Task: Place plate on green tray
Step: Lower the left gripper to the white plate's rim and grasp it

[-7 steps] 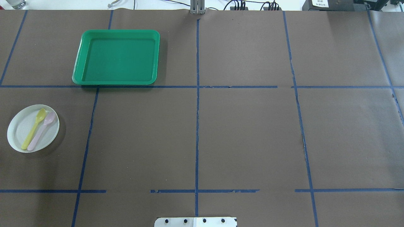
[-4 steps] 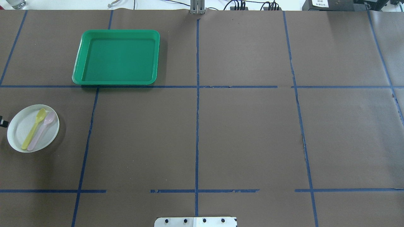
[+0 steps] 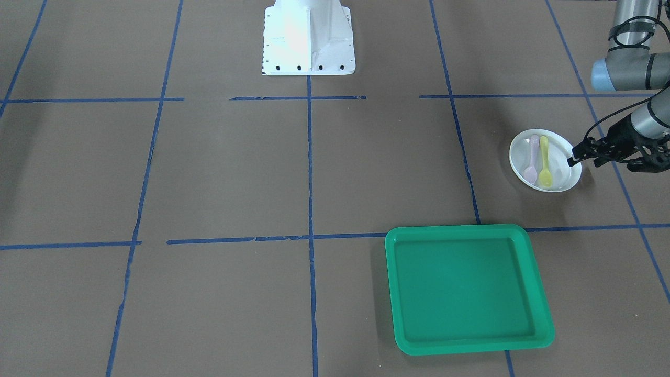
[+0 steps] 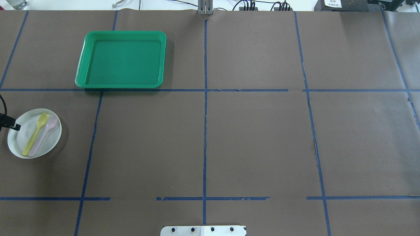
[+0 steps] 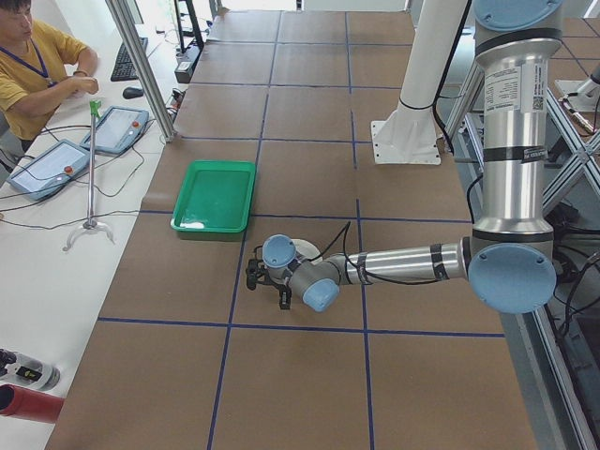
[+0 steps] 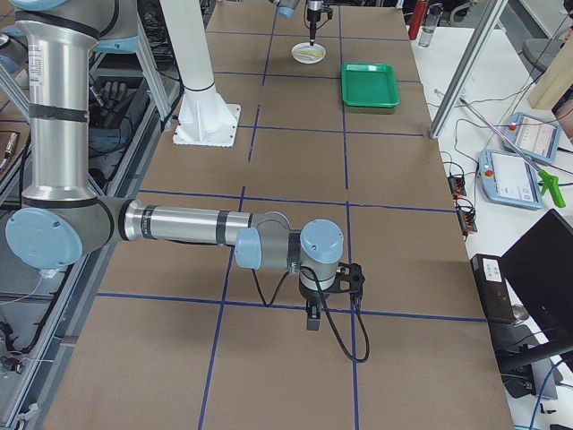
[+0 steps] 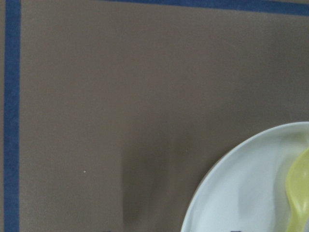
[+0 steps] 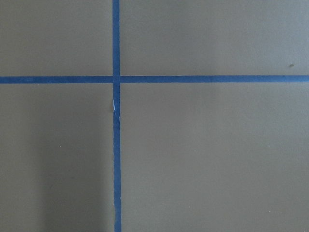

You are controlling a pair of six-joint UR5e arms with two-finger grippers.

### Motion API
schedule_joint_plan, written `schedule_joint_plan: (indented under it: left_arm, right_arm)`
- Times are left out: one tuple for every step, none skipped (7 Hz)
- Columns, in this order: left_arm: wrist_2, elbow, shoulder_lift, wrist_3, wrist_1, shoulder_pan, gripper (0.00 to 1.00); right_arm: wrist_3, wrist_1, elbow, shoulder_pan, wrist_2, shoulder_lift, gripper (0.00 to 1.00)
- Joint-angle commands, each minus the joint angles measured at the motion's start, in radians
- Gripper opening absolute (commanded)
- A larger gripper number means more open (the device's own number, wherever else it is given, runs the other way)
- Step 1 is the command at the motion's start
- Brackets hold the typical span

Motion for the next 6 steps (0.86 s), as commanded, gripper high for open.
schedule_joint_plan:
  left_arm:
    - [-0.003, 0.005, -0.01, 0.005, -0.002, 0.002, 0.26]
    - [-0.003, 0.005, -0.01, 0.005, -0.002, 0.002, 0.0]
    - [-0.003, 0.002, -0.01, 0.001, -0.002, 0.003, 0.0]
    - [-0.009, -0.007, -0.01, -0.007, -0.011, 0.002, 0.0]
    - [-0.012, -0.033, -0.007, -0.012, -0.015, 0.002, 0.0]
    - [-0.013, -0.08, -0.003, -0.012, -0.016, 0.0, 0.0]
  right_arm:
    - [0.0, 0.0, 0.0, 0.0, 0.0, 0.0, 1.0]
    - [0.0, 0.0, 0.0, 0.0, 0.0, 0.0, 1.0]
    - [0.0, 0.0, 0.0, 0.0, 0.0, 0.0, 1.0]
    - [0.0, 0.0, 0.0, 0.0, 0.001, 0.0, 1.0]
    - [0.0, 0.0, 0.0, 0.0, 0.0, 0.0, 1.0]
    - [-0.002, 0.0, 0.0, 0.0, 0.0, 0.0, 1.0]
